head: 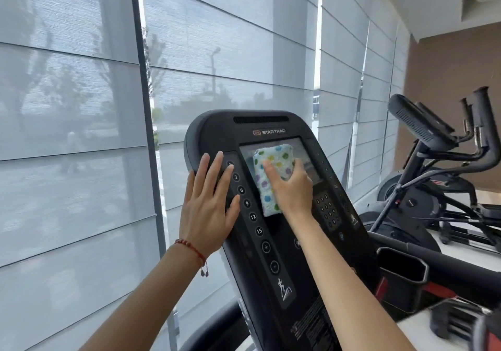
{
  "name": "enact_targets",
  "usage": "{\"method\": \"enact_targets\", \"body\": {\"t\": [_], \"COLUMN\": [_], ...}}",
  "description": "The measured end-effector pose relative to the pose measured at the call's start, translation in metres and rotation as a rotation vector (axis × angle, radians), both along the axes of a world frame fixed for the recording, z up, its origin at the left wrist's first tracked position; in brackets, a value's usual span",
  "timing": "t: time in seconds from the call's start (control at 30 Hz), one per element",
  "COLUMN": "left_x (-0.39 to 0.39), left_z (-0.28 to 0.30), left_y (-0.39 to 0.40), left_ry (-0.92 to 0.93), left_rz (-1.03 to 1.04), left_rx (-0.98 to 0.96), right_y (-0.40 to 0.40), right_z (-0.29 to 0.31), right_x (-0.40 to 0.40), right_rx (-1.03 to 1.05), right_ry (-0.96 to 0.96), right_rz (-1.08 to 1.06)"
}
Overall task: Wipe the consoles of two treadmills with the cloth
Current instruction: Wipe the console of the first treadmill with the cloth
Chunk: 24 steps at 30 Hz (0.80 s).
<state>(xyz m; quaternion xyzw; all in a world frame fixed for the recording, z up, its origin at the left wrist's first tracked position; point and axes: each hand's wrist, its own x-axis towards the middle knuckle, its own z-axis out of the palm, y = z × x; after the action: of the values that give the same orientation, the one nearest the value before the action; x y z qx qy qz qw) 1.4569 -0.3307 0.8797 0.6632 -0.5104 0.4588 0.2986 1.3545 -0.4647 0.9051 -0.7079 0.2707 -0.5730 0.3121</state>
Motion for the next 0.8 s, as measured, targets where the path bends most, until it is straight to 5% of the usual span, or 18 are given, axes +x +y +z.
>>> {"method": "enact_targets", "body": {"t": [0.33, 0.8], "left_x": [0.001, -0.001], "left_z": [-0.004, -0.006], "left_y": [-0.003, -0.007], "left_ry": [0.018, 0.053], "left_rz": [-0.069, -0.082], "left_rx": [-0.057, -0.059], "right_y": [-0.02, -0.079], "right_z": [0.009, 0.027], "right_x": [0.019, 0.026], "right_rx": [-0.208, -0.155], "right_ry": [-0.163, -0.098], "right_rz": [0.039, -0.117]}}
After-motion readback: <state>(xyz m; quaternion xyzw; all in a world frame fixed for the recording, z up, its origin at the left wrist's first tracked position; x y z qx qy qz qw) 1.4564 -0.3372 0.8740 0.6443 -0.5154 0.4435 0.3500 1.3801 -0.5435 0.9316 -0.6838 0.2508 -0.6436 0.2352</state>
